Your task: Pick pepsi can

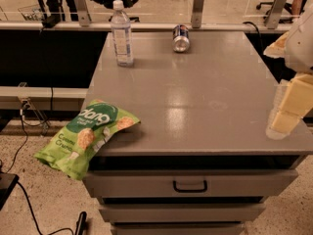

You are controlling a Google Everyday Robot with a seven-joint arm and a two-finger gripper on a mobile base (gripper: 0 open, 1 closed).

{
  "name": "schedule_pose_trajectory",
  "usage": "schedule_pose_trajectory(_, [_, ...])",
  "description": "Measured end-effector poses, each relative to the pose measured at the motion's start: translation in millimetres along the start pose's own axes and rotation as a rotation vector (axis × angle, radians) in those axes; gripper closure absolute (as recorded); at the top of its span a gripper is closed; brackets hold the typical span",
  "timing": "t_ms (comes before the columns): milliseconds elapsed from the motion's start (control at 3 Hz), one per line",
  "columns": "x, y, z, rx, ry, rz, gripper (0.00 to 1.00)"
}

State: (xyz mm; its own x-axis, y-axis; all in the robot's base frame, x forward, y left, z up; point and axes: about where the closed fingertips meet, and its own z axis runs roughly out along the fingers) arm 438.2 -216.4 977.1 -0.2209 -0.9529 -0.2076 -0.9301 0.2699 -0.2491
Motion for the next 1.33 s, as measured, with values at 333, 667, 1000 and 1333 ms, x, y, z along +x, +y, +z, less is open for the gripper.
schedule_pose_trajectory(333, [0.0,0.0,0.0,0.0,0.0,0.0,0.0])
schedule_pose_trajectory(667, [-6.3,-14.6,1.8,0.011,-0.012,0.006,0.0])
schedule_pose_trajectory(1000, [-30.8,-52.1,12.0,0.049,-0.054,0.015,0.0])
schedule_pose_trajectory(1333, [-64.6,-100.0,23.5,0.098,-0.108,0.042,0.0])
